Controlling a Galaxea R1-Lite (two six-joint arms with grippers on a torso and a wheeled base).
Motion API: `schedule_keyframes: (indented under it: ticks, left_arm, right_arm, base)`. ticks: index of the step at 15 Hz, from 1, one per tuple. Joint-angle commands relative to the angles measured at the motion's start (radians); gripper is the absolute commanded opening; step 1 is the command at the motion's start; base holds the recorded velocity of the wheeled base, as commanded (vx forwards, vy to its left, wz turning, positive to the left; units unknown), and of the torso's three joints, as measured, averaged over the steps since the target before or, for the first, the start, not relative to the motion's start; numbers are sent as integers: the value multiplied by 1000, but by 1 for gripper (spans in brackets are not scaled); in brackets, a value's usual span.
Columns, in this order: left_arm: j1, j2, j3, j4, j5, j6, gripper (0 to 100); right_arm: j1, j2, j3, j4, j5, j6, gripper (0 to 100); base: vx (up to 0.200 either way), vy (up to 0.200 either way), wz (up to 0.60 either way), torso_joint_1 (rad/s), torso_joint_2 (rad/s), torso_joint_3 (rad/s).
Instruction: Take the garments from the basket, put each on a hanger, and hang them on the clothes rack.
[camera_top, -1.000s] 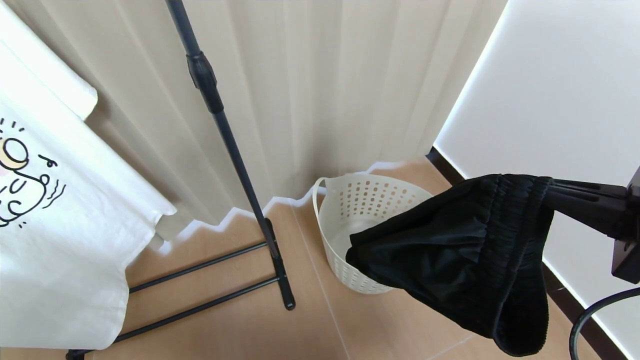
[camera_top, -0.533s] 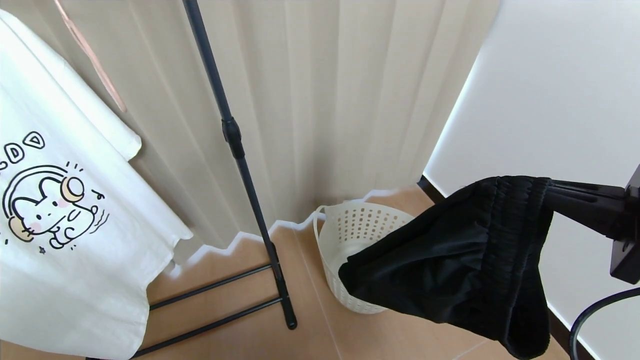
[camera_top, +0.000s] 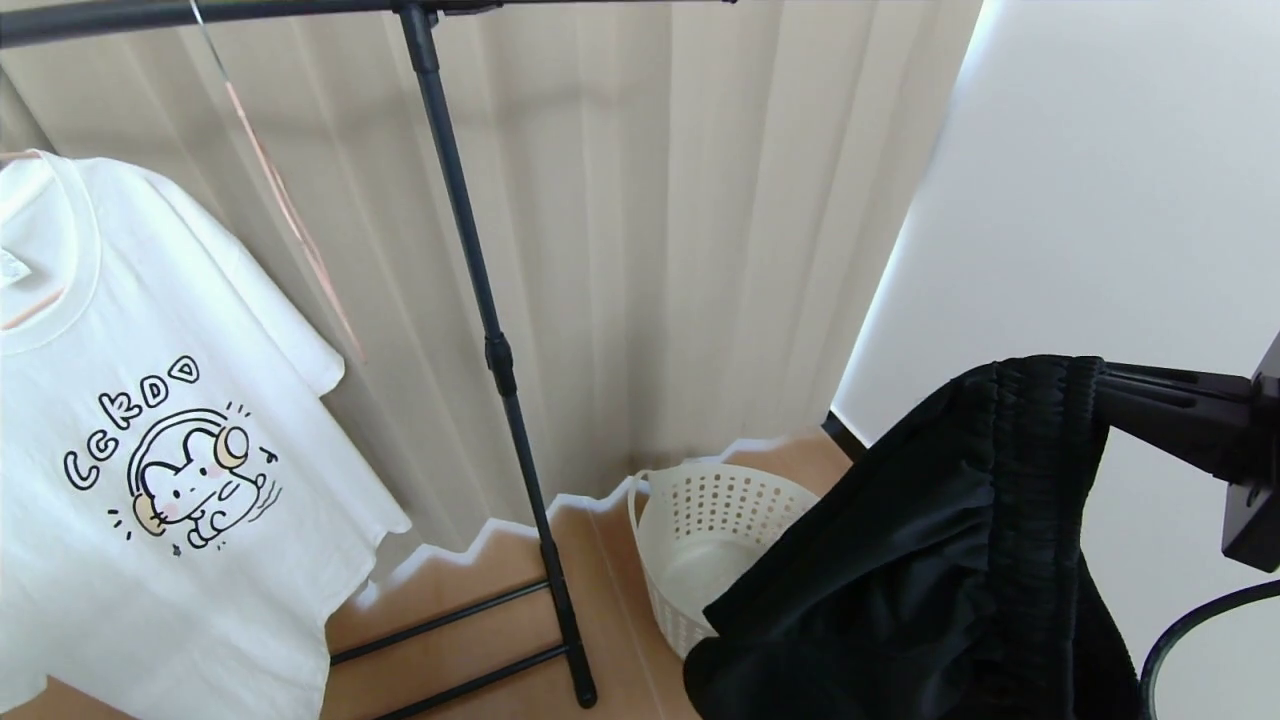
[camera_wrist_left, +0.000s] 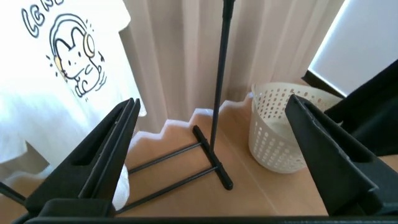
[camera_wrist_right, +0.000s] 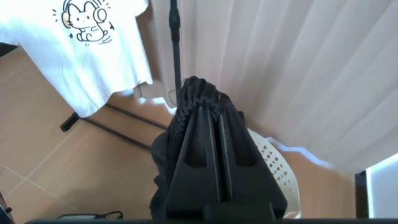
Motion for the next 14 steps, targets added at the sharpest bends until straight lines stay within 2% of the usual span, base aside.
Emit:
schedule_keyframes:
  ticks: [1,14]
  left_arm:
    - [0,1,0,0,0,0,100]
    - [0,1,0,0,1,-2,100]
  right_arm:
    - [0,4,0,-1,0,0,0]
    - [0,3,1,-1,0,0,0]
  base:
    - [0,0,0,188,-520,-134]
    - [0,0,0,215,-540,-248]
